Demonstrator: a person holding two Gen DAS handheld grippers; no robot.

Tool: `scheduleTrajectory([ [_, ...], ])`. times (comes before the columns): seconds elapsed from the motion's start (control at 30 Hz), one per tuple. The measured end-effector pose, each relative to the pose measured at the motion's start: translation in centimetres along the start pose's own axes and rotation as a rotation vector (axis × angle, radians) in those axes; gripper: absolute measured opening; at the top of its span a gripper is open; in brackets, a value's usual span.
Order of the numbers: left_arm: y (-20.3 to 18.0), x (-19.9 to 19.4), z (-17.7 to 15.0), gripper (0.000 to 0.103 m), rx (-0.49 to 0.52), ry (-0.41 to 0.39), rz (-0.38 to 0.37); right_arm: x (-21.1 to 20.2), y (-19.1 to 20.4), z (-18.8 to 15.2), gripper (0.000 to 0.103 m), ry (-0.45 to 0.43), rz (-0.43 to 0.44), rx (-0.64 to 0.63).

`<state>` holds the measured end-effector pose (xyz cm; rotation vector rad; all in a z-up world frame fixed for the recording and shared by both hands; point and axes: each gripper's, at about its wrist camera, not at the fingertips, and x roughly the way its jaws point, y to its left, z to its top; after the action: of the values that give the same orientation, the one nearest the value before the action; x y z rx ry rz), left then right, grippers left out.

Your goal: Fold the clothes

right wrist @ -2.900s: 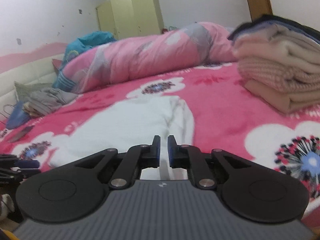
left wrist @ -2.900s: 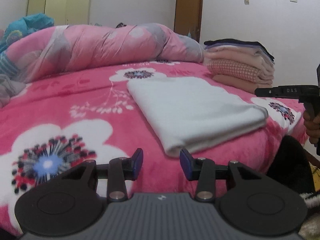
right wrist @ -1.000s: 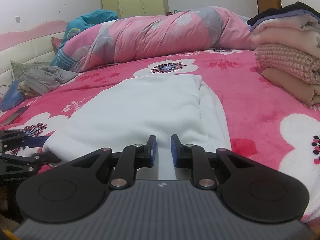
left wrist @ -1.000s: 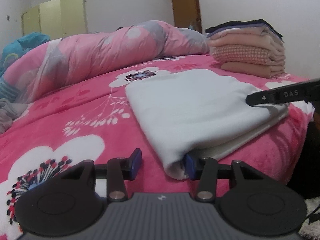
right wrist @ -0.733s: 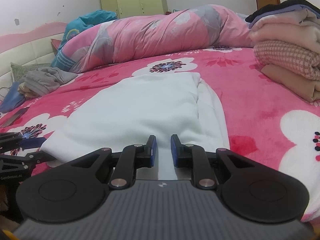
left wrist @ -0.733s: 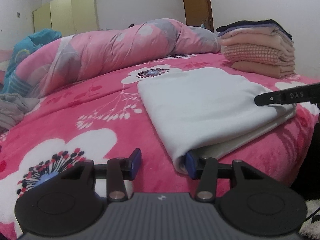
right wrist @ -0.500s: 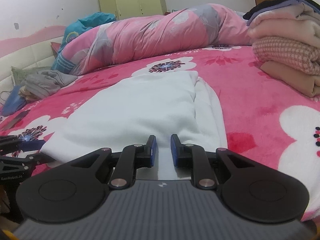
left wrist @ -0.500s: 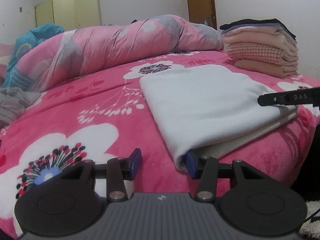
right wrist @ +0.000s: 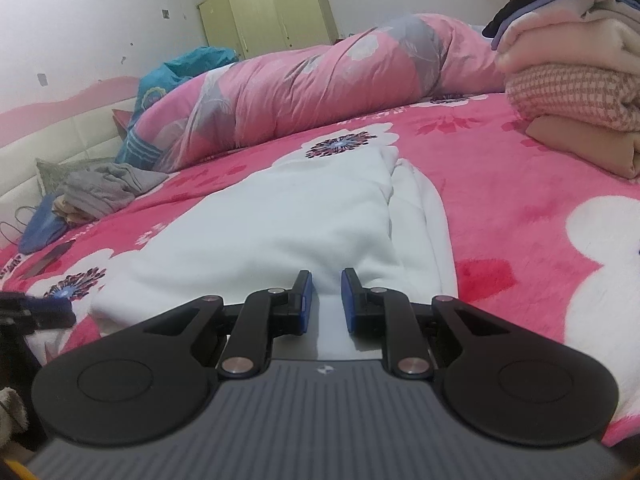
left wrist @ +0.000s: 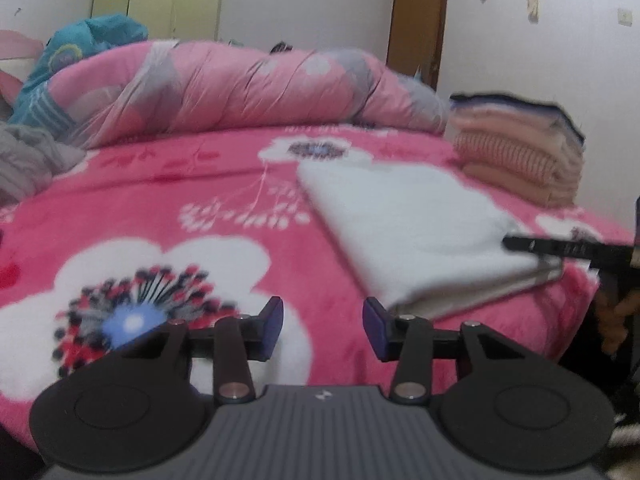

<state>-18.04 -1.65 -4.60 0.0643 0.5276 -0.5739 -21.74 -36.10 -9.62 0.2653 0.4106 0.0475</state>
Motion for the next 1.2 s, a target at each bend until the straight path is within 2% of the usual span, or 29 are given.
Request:
scheduleTrajectory([
  [0.13,-1.7,1.8,0.9,0.046,0.034,-0.011,-0.031,-0.1,0.1,0.0,0.015,-0.001,-0.001,-0.004],
  [0.3,-2.1,3.8,-0.1,0.051,0.058,0.070,-0.025,-0.1,0.2,-0.1,0.015,-0.001,-0.004,-0.008],
  [0.4,-1.7,3.6,-0.6,0.051,0.047,0.080,-0.032,-0.1,0.2,-0.2,0.015,-0.003,-0.005,-0.009],
  [0.57,-0.8,2.4,-0.6,0.051,0.028,0.053,-0.040,0.0,0.3,-0.2,0.015,0.002,-0.007,-0.017],
  [0.77,0.4,0.4,1.0,0.050,0.030,-0.057,-0.036,0.0,0.4,-0.1,0.015,0.007,-0.008,-0.033],
  [0.97,-0.4,1.8,3.0,0.050,0.070,-0.105,-0.057,-0.5,0.5,0.4,0.016,0.004,-0.005,-0.020],
  [1.1,-2.2,3.1,3.5,0.050,0.126,-0.116,-0.114,-2.4,0.5,1.7,0.016,-0.057,0.055,0.038],
  [1.2,-3.7,4.5,3.2,0.047,0.157,-0.094,-0.156,-2.9,1.8,1.8,0.016,-0.047,0.123,-0.021],
])
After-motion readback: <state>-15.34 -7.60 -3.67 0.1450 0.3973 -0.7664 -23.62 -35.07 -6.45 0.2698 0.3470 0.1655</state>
